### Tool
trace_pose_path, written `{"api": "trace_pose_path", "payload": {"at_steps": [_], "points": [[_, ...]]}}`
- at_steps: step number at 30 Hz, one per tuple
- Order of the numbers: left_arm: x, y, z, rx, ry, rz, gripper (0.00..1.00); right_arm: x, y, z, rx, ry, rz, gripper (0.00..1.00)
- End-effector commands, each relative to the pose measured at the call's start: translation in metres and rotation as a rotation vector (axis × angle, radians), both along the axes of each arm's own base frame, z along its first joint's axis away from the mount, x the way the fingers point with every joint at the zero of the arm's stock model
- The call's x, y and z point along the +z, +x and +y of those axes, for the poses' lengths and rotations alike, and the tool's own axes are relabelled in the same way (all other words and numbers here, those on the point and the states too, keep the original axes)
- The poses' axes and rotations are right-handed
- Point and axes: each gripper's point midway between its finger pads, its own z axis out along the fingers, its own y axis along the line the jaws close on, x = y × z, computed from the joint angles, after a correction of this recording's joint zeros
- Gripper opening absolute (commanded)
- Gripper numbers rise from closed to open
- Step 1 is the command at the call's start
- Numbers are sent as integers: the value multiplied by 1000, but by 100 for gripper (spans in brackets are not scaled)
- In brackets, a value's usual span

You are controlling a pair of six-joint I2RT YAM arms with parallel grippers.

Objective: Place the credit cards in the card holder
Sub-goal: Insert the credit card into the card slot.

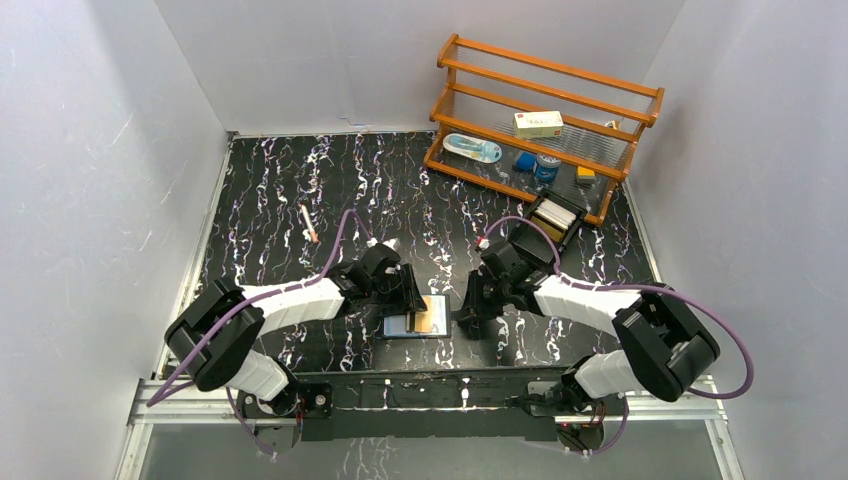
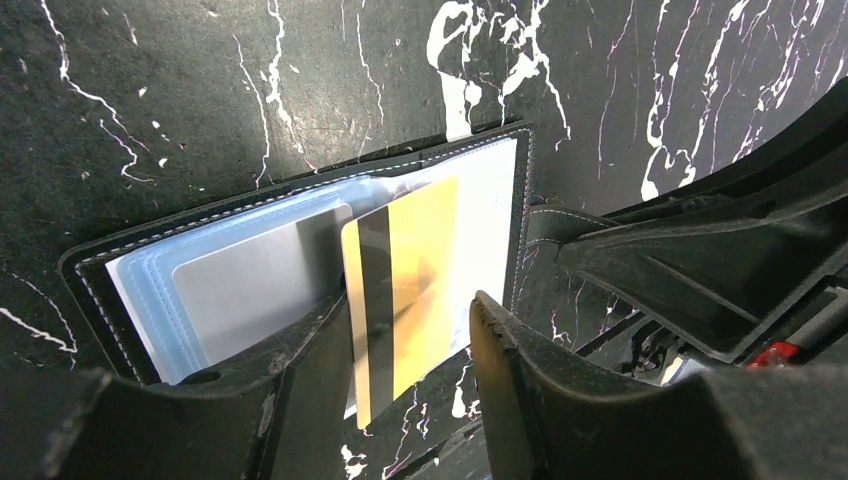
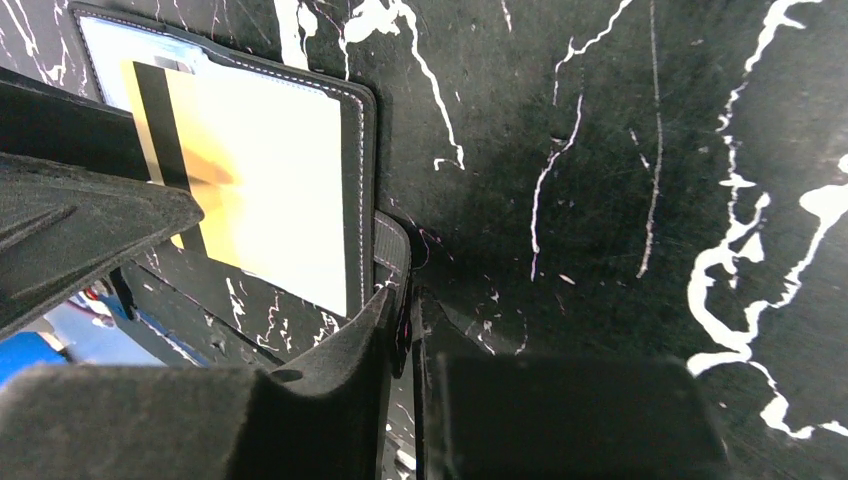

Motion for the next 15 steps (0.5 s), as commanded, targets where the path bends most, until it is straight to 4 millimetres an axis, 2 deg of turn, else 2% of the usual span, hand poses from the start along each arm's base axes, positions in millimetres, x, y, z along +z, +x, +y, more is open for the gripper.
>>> {"api": "trace_pose_path", "payload": {"at_steps": [1, 15], "points": [[-4, -4, 0, 2, 44, 16, 44, 4, 2, 15, 2, 82, -4, 16], [-14, -2, -25, 67, -23, 39, 42, -1, -3, 13, -83, 137, 14, 1]]}}
